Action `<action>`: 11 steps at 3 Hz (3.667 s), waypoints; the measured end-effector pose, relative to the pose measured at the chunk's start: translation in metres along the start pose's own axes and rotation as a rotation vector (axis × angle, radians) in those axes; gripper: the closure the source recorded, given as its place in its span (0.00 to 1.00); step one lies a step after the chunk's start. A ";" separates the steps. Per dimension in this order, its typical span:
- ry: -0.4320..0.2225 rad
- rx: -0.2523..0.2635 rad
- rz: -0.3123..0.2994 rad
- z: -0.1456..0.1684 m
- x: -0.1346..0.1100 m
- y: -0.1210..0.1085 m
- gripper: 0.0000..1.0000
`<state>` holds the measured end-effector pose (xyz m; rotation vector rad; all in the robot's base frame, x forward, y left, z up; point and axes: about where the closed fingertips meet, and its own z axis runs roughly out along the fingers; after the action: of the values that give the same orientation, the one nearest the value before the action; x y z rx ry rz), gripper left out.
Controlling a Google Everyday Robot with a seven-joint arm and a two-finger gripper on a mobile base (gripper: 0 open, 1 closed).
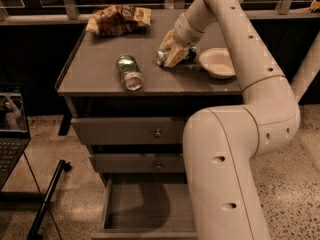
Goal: Place redbull can into bottom drawer
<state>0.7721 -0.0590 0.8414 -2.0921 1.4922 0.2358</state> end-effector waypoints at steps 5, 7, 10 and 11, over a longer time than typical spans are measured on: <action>-0.416 0.180 -0.174 -0.127 -0.107 0.069 1.00; -0.443 0.345 -0.132 -0.162 -0.118 0.111 1.00; -0.480 0.363 -0.153 -0.160 -0.138 0.121 1.00; -0.509 0.403 -0.124 -0.151 -0.152 0.150 1.00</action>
Offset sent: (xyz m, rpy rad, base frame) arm -0.0823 -0.0030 0.0603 0.1858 0.0527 0.1387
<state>0.5530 -0.0494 0.9847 -1.6357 1.0051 0.3563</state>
